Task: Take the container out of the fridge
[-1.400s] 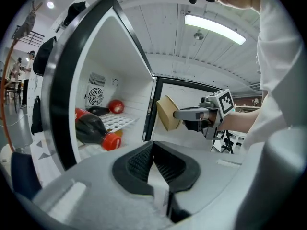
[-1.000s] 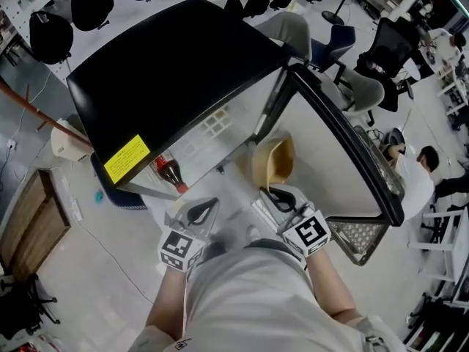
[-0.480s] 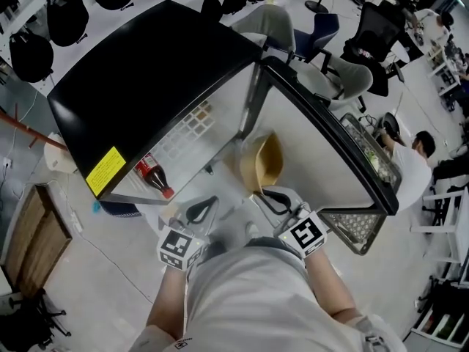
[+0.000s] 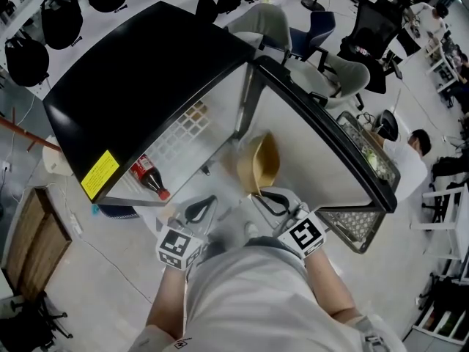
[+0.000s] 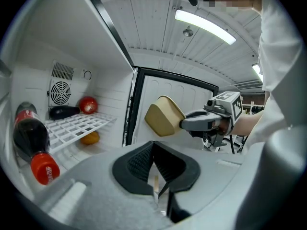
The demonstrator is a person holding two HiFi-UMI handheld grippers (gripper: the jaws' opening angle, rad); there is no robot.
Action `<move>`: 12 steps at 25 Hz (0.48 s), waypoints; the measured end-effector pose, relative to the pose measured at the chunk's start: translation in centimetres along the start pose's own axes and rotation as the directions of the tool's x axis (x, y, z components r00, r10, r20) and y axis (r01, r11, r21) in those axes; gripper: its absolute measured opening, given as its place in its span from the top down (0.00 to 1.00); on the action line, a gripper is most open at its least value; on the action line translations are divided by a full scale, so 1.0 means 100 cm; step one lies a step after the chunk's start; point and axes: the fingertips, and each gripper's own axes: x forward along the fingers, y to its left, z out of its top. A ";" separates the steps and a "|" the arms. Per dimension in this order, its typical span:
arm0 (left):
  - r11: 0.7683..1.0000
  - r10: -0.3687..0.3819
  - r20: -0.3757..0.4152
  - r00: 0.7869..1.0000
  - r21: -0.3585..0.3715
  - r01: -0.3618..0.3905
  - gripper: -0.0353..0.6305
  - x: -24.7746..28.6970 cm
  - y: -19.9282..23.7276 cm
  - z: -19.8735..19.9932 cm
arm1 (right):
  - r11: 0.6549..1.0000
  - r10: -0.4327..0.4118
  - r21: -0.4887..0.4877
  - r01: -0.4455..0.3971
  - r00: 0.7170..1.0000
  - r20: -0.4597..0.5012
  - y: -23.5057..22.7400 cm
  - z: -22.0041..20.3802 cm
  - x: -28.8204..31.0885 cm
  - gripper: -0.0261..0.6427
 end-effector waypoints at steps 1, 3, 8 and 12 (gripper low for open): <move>1.000 -0.001 0.001 1.000 0.000 0.001 0.94 0.001 0.000 0.001 | 1.000 0.000 -0.001 0.000 1.000 -0.001 0.000 0.000 0.000 0.91; 1.000 -0.002 0.003 1.000 0.001 0.002 0.94 0.001 0.000 0.001 | 1.000 0.001 -0.007 -0.001 1.000 -0.001 0.000 -0.001 0.000 0.91; 1.000 -0.001 0.002 1.000 0.003 0.001 0.94 0.002 0.000 0.001 | 1.000 -0.001 -0.011 0.001 1.000 0.002 -0.001 -0.001 -0.002 0.91; 1.000 -0.003 0.001 1.000 0.006 0.003 0.94 0.002 -0.001 0.001 | 1.000 -0.005 -0.010 0.005 1.000 -0.005 0.000 -0.003 -0.002 0.91</move>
